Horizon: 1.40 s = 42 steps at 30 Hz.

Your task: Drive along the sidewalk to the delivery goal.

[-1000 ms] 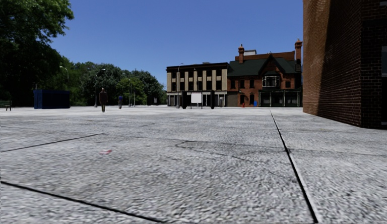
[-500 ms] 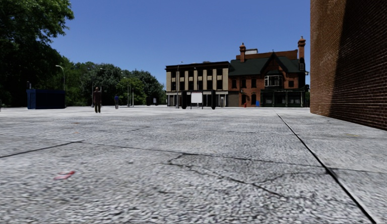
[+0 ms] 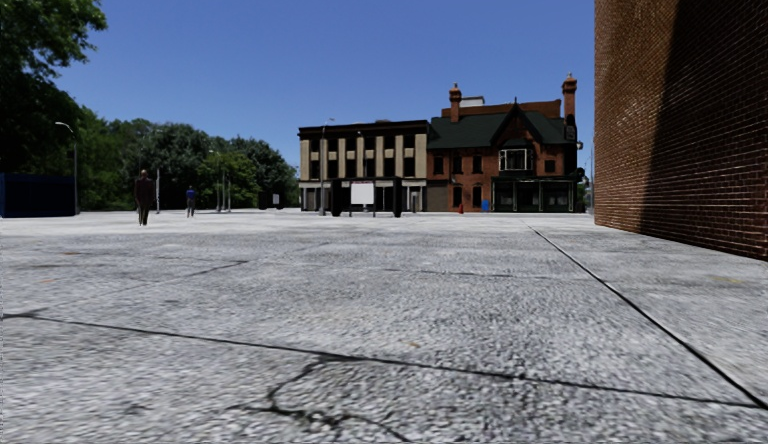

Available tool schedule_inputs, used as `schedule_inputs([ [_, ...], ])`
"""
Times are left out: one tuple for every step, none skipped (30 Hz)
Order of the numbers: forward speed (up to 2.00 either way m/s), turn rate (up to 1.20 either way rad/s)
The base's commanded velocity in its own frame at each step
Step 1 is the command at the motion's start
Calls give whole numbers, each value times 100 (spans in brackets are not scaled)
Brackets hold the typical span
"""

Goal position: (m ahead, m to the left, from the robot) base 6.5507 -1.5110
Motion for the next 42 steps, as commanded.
schedule_inputs([
  [200, -45],
  [200, -45],
  [200, -45],
  [200, -45],
  [200, -45],
  [200, -45],
  [200, -45],
  [200, -45],
  [200, -45],
  [200, -45],
  [200, -44],
  [200, 0],
  [200, 0],
  [200, 0],
  [200, 0],
  [200, 0],
  [200, 0],
  [200, 0],
  [200, 0],
  [200, 0],
  [200, 0],
  [200, 0],
  [200, 0],
  [200, 0],
  [200, 0],
  [200, 0],
  [200, 0],
  [200, 0],
  [200, -42],
  [200, -46],
  [200, -46],
  [200, -47],
  [200, -47],
  [200, -47],
  [200, -47],
  [200, -47],
  [200, -36],
  [200, -36],
  [200, 0],
  [200, 0],
  [200, 0],
  [200, 0],
])
